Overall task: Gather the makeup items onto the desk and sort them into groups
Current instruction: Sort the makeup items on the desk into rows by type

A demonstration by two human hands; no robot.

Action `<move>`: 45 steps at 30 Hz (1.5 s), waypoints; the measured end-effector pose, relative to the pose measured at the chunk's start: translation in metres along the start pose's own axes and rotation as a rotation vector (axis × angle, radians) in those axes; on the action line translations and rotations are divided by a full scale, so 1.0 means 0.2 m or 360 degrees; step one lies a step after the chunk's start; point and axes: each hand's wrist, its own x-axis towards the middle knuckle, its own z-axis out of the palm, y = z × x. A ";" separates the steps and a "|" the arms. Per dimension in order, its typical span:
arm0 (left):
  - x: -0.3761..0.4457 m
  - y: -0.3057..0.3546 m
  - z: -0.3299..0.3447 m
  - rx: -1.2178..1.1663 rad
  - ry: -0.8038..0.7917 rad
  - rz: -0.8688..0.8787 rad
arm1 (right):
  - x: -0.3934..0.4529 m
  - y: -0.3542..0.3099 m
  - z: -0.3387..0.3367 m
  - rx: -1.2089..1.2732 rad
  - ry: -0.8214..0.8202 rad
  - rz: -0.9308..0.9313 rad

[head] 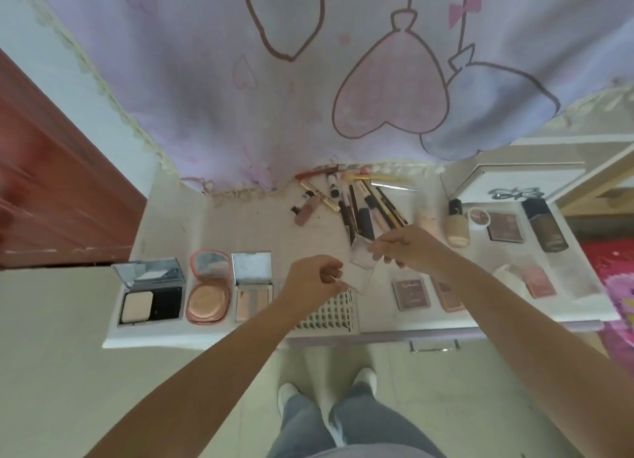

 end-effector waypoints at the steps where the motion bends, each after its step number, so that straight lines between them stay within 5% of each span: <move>1: 0.00 -0.03 0.05 0.0064 0.0001 -0.0037 | 0.02 0.05 0.02 -0.0035 -0.0029 0.0046; 10: -0.04 -0.12 0.53 0.0422 0.0102 -0.0432 | 0.16 0.38 0.07 -0.0725 -0.0409 -0.0276; 16: -0.02 -0.09 0.75 0.0789 0.0360 -0.0667 | 0.28 0.49 0.08 -0.0822 -0.0561 -0.0554; 22: -0.01 -0.05 0.84 0.0927 0.0595 -0.0810 | 0.35 0.49 0.12 -0.0882 -0.0514 -0.0757; 31: -0.02 -0.05 0.88 0.0973 0.0686 -0.0877 | 0.23 0.70 -0.01 -0.1142 -0.0088 -0.1078; 35: -0.07 -0.09 0.90 0.0947 0.0755 -0.0820 | 0.12 0.86 0.01 -0.1439 -0.0207 -0.0895; 40: -0.10 -0.05 0.84 0.0773 0.0823 -0.0598 | 0.14 0.86 0.00 -0.1179 -0.0155 -0.0855; 45: 0.00 0.13 0.63 -0.0162 0.0487 -0.0347 | 0.10 0.64 -0.23 -0.0374 -0.0180 -0.0847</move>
